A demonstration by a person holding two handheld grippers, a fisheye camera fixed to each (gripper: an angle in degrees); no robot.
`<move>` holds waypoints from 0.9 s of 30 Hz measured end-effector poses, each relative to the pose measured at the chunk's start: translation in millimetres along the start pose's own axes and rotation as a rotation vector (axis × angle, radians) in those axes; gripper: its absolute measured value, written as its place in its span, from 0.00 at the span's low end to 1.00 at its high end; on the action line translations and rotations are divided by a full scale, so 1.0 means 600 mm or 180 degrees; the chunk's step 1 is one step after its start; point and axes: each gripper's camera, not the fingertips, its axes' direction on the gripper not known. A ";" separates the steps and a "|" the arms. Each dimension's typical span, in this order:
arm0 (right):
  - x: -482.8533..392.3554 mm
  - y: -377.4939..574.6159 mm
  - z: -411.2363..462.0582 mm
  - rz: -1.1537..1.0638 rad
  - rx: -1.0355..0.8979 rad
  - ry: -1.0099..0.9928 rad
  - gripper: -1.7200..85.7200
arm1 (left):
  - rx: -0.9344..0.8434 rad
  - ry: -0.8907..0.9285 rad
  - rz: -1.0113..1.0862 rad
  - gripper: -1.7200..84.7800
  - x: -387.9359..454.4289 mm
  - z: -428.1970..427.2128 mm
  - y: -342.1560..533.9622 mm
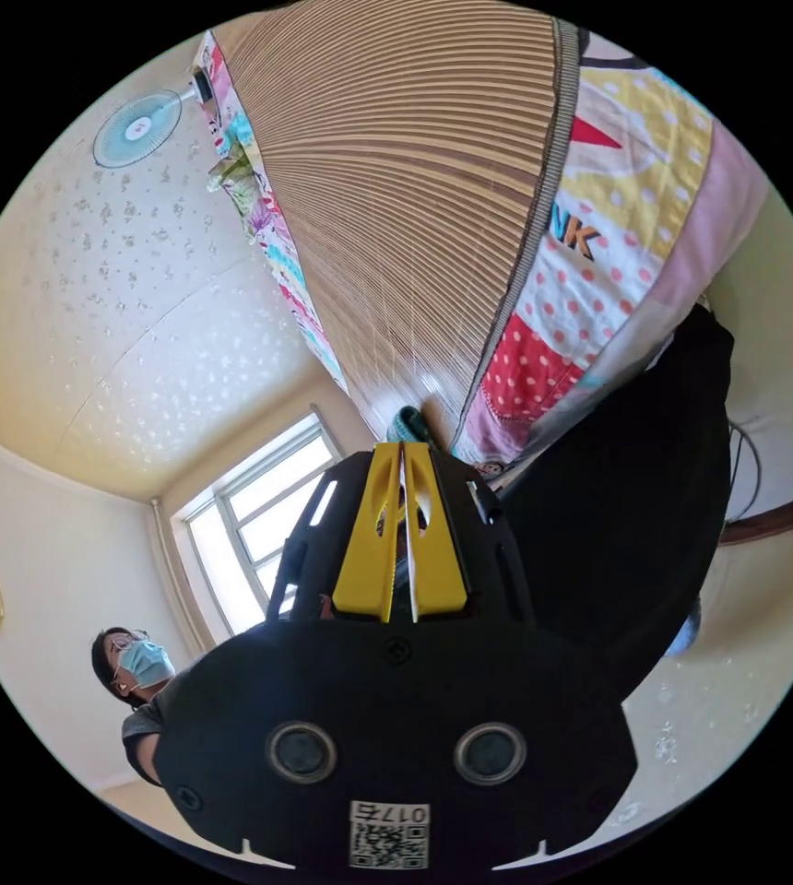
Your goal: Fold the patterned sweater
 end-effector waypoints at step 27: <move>-0.067 0.114 0.535 -0.4586 -0.0633 0.2319 0.30 | 0.4817 0.3659 0.1144 0.07 -0.010 -0.541 0.471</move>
